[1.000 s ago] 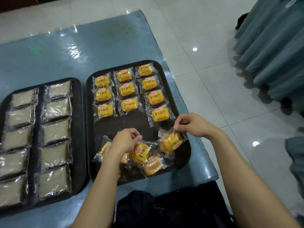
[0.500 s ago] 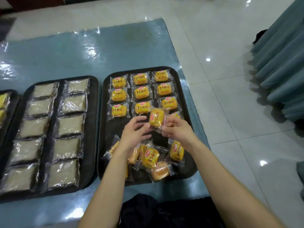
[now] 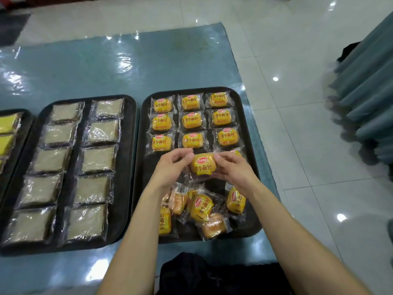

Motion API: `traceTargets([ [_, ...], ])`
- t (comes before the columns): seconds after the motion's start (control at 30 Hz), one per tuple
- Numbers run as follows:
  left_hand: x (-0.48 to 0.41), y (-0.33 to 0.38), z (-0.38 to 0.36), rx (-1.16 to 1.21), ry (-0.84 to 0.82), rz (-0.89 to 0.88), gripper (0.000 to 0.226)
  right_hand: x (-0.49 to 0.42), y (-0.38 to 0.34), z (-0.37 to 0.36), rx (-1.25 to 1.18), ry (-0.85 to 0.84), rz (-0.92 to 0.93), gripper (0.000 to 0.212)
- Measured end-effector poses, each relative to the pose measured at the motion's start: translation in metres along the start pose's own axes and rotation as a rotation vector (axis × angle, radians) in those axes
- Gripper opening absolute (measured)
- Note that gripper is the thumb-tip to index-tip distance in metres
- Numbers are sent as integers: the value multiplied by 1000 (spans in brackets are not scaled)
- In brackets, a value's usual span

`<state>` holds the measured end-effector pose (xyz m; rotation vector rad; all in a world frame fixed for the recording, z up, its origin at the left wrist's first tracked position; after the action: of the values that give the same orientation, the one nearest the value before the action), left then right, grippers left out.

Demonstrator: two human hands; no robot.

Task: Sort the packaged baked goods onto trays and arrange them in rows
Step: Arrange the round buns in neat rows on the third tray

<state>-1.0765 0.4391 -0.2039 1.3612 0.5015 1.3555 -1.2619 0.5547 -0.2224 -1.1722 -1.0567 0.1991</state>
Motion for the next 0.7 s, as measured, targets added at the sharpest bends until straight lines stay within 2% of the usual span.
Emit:
traceTargets([
  [0.1,-1,-1,-6,-60,-16,15,11,-2,0,-5,46,-6,9,21],
  [0.23,0,4,-13,-93,-116,-3,9,-6,-6,-4,214,35,91,21],
  [0.4,-3,7,-14,-80,-65,12,10,-10,-16,-7,258,65,128,18],
  [0.53,-6,8,-12,-62,-20,36,11,-16,-17,-12,274,69,106,35],
  [0.6,-10,7,-8,-46,27,40,11,-16,-16,-10,241,15,40,39],
  [0.7,-17,0,-1,37,69,70,13,-13,-12,-9,191,-135,-37,31],
])
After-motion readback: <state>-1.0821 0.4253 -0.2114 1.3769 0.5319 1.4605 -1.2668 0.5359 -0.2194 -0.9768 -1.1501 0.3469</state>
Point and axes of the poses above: each hand's wrist, its own x-axis away from the middle knuckle, its own z-axis out of the back of the hand, y = z × x, the point moved 5 cm from there along -x, towards the middle knuckle, and after that the axes turned 13 degrees about y, right-handed, at the moved point
